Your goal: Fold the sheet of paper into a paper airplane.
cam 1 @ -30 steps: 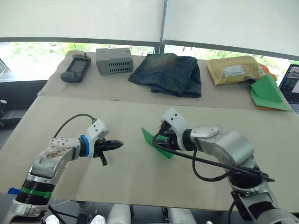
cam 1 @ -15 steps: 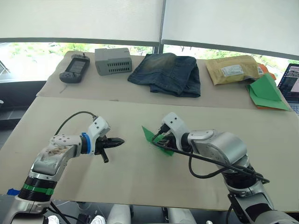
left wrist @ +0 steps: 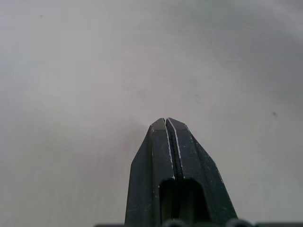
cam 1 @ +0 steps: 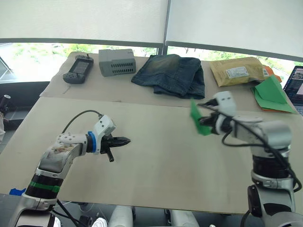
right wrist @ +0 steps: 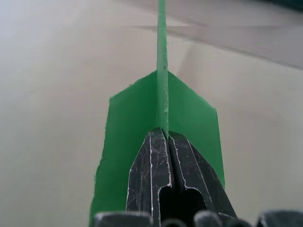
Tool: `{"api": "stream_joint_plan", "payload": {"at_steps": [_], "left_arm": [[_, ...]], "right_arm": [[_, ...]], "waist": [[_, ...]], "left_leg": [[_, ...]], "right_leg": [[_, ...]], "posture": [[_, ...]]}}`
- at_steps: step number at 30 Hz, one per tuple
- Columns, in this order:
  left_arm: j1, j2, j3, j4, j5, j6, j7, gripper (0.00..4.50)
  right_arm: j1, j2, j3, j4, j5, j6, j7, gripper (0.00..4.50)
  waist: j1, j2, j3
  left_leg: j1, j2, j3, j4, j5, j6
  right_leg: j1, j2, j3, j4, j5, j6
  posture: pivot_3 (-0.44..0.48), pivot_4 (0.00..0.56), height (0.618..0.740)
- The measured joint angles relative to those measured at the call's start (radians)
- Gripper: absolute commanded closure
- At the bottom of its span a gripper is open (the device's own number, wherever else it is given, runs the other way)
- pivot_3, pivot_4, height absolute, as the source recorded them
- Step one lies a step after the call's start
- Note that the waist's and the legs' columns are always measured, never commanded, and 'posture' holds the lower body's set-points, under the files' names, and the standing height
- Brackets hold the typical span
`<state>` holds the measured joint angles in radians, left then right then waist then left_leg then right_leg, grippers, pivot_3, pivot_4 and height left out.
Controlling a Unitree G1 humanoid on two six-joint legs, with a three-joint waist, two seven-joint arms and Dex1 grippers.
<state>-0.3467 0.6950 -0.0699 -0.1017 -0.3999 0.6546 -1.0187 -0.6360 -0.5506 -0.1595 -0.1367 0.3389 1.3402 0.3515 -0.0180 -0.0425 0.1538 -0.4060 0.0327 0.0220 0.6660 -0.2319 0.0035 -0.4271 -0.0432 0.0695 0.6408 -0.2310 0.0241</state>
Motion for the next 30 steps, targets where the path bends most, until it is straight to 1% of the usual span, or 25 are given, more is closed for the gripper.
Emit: {"api": "stream_joint_plan", "payload": {"at_steps": [2,4,5,7,9,10,11,13,17,18,19,20,21,22,23,25,29,30], "left_arm": [[-0.009,-0.001,0.001,0.0,-0.002,-0.002,-0.011,4.5],[-0.01,-0.001,0.002,0.001,-0.002,-0.003,-0.019,4.5],[-0.01,-0.001,0.002,0.001,-0.002,-0.004,-0.02,4.5],[-0.011,-0.001,0.002,0.0,-0.002,-0.01,-0.021,4.5],[-0.004,-0.005,0.009,-0.007,-0.011,-0.024,-0.026,4.5],[-0.001,-0.007,0.012,-0.014,-0.018,-0.027,-0.031,4.5],[0.011,-0.012,0.027,-0.032,-0.04,-0.028,-0.036,4.5],[0.018,-0.02,0.05,-0.057,-0.068,-0.036,-0.039,4.5],[0.036,-0.02,0.057,-0.087,-0.073,-0.067,-0.032,4.5],[0.04,-0.019,0.057,-0.087,-0.073,-0.067,-0.03,4.5],[0.043,-0.019,0.057,-0.087,-0.073,-0.067,-0.029,4.5],[0.046,-0.019,0.057,-0.089,-0.073,-0.067,-0.026,4.5],[0.049,-0.019,0.057,-0.091,-0.073,-0.067,-0.023,4.5],[0.05,-0.019,0.057,-0.093,-0.074,-0.067,-0.022,4.5],[0.051,-0.019,0.057,-0.095,-0.075,-0.067,-0.021,4.5],[0.051,-0.019,0.057,-0.099,-0.077,-0.067,-0.022,4.5],[0.049,-0.01,0.059,-0.098,-0.078,-0.067,-0.025,4.5],[0.045,-0.012,0.063,-0.095,-0.082,-0.067,-0.025,4.5]], "right_arm": [[-0.011,-0.063,-0.032,0.128,-0.026,-0.072,-0.003,4.48],[-0.018,-0.101,-0.046,0.238,-0.055,-0.135,0.0,4.48],[-0.025,-0.104,-0.046,0.274,-0.063,-0.155,0.0,4.48],[-0.07,-0.104,-0.032,0.419,-0.09,-0.246,0.011,4.48],[-0.12,-0.112,-0.004,0.58,-0.13,-0.354,0.018,4.48],[-0.131,-0.118,0.002,0.619,-0.14,-0.379,0.021,4.48],[-0.157,-0.13,0.031,0.706,-0.165,-0.434,0.038,4.48],[-0.192,-0.14,0.067,0.823,-0.2,-0.51,0.072,4.48],[-0.253,-0.147,0.095,0.955,-0.229,-0.6,0.147,4.48],[-0.256,-0.149,0.1,0.97,-0.237,-0.617,0.155,4.01],[-0.26,-0.15,0.101,0.982,-0.24,-0.626,0.16,3.86],[-0.265,-0.151,0.1,0.995,-0.24,-0.626,0.164,3.59],[-0.267,-0.151,0.099,1.003,-0.239,-0.621,0.169,3.19],[-0.268,-0.151,0.098,1.003,-0.238,-0.615,0.172,2.93],[-0.271,-0.153,0.097,1.001,-0.239,-0.609,0.176,2.47],[-0.272,-0.167,0.097,0.982,-0.239,-0.591,0.188,1.77],[-0.278,-0.217,0.099,0.815,-0.234,-0.496,0.228,0.41],[-0.277,-0.24,0.102,0.726,-0.222,-0.45,0.256,0.07]], "waist": [[0.0,0.0,0.0],[-0.003,0.0,0.0],[-0.008,0.0,0.0],[-0.026,0.0,0.0],[-0.033,0.0,0.0],[-0.033,0.0,0.0],[-0.033,0.0,0.0],[-0.031,0.0,0.0],[-0.035,0.0,0.0],[-0.035,0.0,0.0],[-0.035,0.0,0.0],[-0.034,0.0,0.0],[-0.034,0.0,0.0],[-0.033,0.001,0.001],[-0.033,0.001,0.001],[-0.031,0.002,0.002],[-0.029,0.007,0.005],[-0.028,0.009,0.006]], "left_leg": [[0.0,0.0,0.0,0.0,0.0,0.0],[0.0,0.0,0.001,-0.001,0.0,0.0],[0.0,0.0,0.001,-0.001,0.0,0.0],[0.0,0.0,0.002,-0.001,0.0,0.0],[0.001,0.0,0.002,0.0,0.0,0.0],[0.001,0.0,0.002,0.0,0.0,0.0],[0.001,0.0,0.002,0.0,0.0,0.0],[0.001,0.0,0.002,0.0,0.0,0.0],[0.002,0.0,0.002,0.0,0.0,0.0],[0.002,0.0,0.002,0.0,0.0,0.0],[0.002,0.0,0.002,0.0,0.0,0.0],[0.002,0.0,0.002,0.0,0.0,0.0],[0.002,0.0,0.002,0.0,0.0,0.0],[0.002,0.0,0.002,0.0,0.0,0.0],[0.002,0.0,0.002,0.0,0.0,0.0],[0.002,0.0,0.002,0.0,0.0,0.0],[0.001,0.0,0.002,0.0,0.0,0.0],[0.0,0.0,0.002,-0.001,0.0,0.0]], "right_leg": [[0.0,0.0,0.0,-0.001,0.0,0.0],[0.0,0.0,0.001,-0.001,0.0,0.0],[0.0,0.0,0.002,-0.001,0.0,0.0],[0.0,0.0,0.003,-0.001,0.0,0.0],[0.0,0.0,0.003,-0.001,0.0,0.0],[0.0,0.0,0.003,-0.001,0.0,0.0],[0.001,0.0,0.003,-0.001,0.0,0.001],[0.0,0.0,0.003,-0.001,0.0,0.001],[0.002,0.0,0.004,-0.001,0.0,0.001],[0.002,0.0,0.003,-0.001,0.0,0.001],[0.002,0.0,0.003,-0.001,0.0,0.001],[0.002,0.0,0.004,-0.001,0.0,0.001],[0.002,0.0,0.004,-0.001,0.0,0.001],[0.002,0.0,0.004,-0.001,0.0,0.001],[0.002,0.0,0.004,-0.001,0.0,0.001],[0.001,0.0,0.004,-0.001,0.0,0.001],[0.0,0.0,0.004,-0.001,0.0,0.001],[0.0,0.0,0.003,0.0,0.0,0.001]], "posture": [[0.0,0.15,0.734],[0.0,0.15,0.734],[0.0,0.15,0.734],[0.0,0.15,0.734],[0.0,0.15,0.734],[0.0,0.15,0.734],[0.0,0.15,0.734],[0.0,0.15,0.734],[0.0,0.15,0.734],[0.0,0.15,0.734],[0.0,0.15,0.734],[0.0,0.15,0.734],[0.0,0.15,0.734],[0.0,0.15,0.734],[0.0,0.15,0.734],[0.0,0.15,0.734],[0.0,0.15,0.734],[0.0,0.15,0.734]]}}
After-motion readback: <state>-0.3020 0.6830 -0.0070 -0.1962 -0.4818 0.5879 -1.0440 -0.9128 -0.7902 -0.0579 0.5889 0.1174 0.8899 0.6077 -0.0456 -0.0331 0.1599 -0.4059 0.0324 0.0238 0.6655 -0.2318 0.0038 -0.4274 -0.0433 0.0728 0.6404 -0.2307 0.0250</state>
